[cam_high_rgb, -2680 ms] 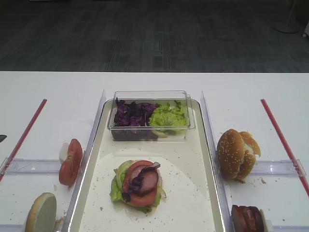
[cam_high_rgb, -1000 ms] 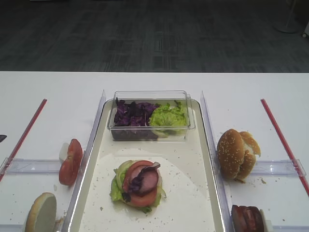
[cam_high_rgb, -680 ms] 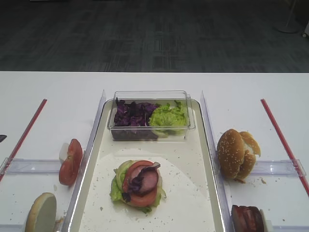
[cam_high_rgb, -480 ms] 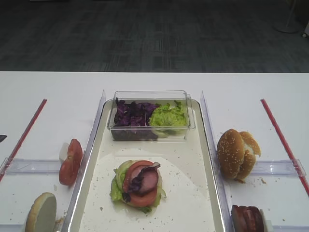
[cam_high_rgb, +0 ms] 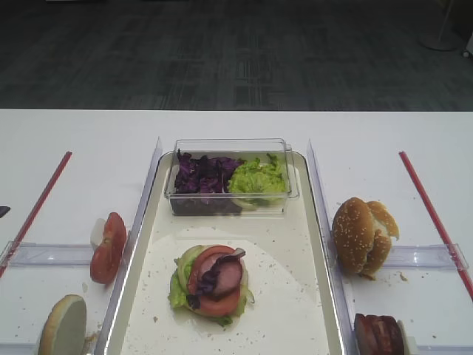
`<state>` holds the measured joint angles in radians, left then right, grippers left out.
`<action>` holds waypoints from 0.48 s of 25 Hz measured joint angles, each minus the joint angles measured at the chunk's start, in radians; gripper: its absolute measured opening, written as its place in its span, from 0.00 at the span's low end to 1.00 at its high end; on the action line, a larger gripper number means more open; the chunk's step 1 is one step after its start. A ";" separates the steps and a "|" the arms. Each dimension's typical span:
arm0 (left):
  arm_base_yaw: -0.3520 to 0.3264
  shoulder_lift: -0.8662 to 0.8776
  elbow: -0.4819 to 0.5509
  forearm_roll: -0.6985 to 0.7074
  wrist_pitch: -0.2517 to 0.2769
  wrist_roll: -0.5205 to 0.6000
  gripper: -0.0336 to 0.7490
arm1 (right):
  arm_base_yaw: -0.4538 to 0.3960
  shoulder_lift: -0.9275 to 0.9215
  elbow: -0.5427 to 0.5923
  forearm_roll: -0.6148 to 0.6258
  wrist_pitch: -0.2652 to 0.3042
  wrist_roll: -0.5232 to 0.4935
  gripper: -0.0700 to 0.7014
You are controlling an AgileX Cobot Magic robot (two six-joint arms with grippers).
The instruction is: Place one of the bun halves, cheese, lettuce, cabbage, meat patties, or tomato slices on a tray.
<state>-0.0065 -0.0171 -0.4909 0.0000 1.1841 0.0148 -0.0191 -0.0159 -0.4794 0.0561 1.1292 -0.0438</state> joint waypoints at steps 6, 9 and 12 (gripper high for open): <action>0.000 0.000 0.000 -0.006 0.000 0.001 0.67 | 0.000 0.000 0.000 0.000 0.000 0.000 0.97; 0.000 0.000 0.000 0.000 0.000 0.001 0.67 | 0.000 0.000 0.000 0.000 0.000 0.000 0.97; 0.000 0.000 0.000 0.000 0.000 0.001 0.67 | 0.000 0.000 0.000 0.000 0.000 0.000 0.97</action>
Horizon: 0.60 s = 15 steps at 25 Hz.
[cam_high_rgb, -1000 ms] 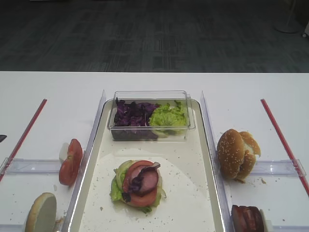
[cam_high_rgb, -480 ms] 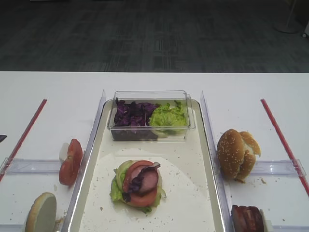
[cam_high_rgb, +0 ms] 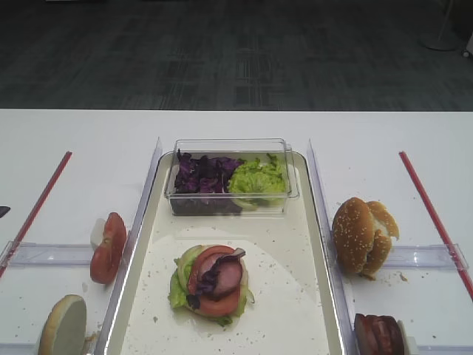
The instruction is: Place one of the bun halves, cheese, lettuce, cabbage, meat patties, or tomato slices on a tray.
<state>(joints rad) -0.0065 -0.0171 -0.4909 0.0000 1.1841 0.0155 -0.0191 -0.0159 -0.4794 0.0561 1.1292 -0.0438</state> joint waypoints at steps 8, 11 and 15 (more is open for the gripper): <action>0.000 0.000 0.000 -0.006 0.000 0.000 0.67 | 0.000 0.000 0.000 0.000 0.000 0.000 0.97; 0.000 0.000 0.000 -0.006 0.000 0.000 0.67 | 0.000 0.000 0.000 0.000 0.000 0.000 0.97; 0.000 0.000 0.000 -0.006 0.000 0.000 0.67 | 0.000 0.000 0.000 0.000 0.000 0.000 0.97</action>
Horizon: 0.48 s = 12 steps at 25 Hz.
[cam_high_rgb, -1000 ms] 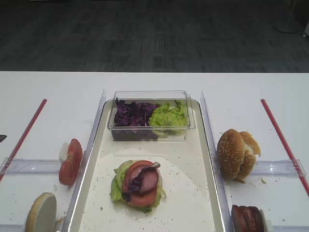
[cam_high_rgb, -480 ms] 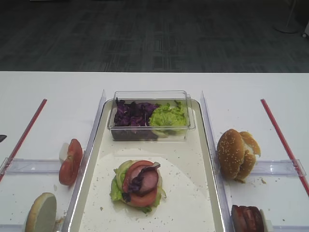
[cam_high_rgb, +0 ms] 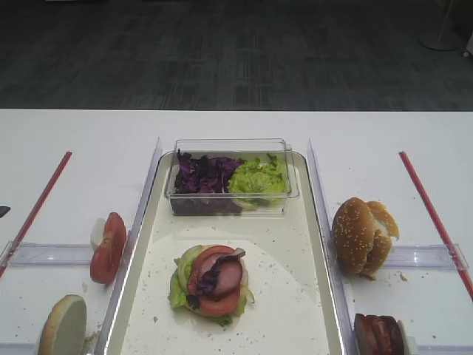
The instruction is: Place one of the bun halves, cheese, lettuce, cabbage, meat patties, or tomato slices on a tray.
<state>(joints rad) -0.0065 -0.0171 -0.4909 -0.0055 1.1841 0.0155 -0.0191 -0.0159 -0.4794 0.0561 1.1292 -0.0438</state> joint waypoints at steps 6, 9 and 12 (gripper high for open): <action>0.000 0.000 0.000 0.006 0.000 0.000 0.67 | 0.000 0.000 0.000 0.000 0.000 0.000 0.97; 0.000 0.000 0.000 0.000 0.000 0.000 0.67 | 0.000 0.000 0.000 0.000 0.000 0.000 0.97; 0.000 0.000 0.000 0.000 0.000 0.000 0.67 | 0.000 0.000 0.000 0.000 0.000 0.000 0.97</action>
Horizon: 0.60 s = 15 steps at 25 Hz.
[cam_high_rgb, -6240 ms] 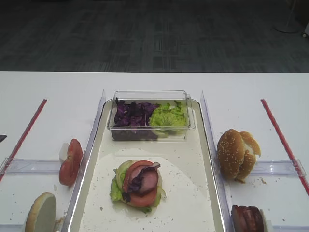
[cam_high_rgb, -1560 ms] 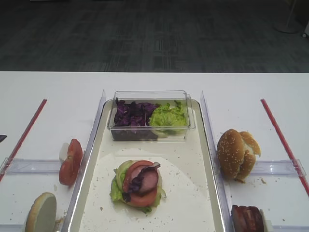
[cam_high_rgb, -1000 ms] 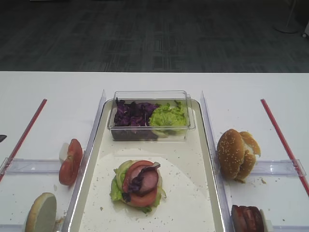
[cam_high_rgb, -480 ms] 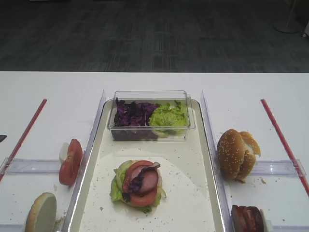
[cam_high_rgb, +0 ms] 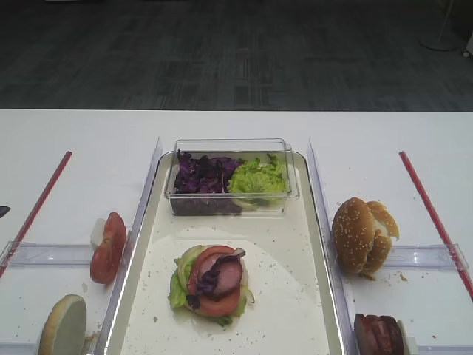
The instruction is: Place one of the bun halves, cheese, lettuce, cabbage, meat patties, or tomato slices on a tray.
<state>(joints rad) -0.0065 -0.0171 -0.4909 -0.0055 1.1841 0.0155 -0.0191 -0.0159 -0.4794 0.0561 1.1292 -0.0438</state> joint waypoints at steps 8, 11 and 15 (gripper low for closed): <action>0.000 0.000 0.000 0.006 0.000 0.000 0.67 | 0.000 0.000 0.000 0.000 0.000 0.000 0.97; 0.000 0.000 0.000 0.000 0.000 0.000 0.67 | 0.000 0.000 0.000 0.000 0.000 0.000 0.97; 0.000 0.000 0.000 0.006 0.000 0.000 0.67 | 0.000 0.000 0.000 0.000 0.000 0.000 0.97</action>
<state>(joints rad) -0.0065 -0.0171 -0.4909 0.0000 1.1841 0.0155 -0.0191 -0.0159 -0.4794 0.0561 1.1292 -0.0438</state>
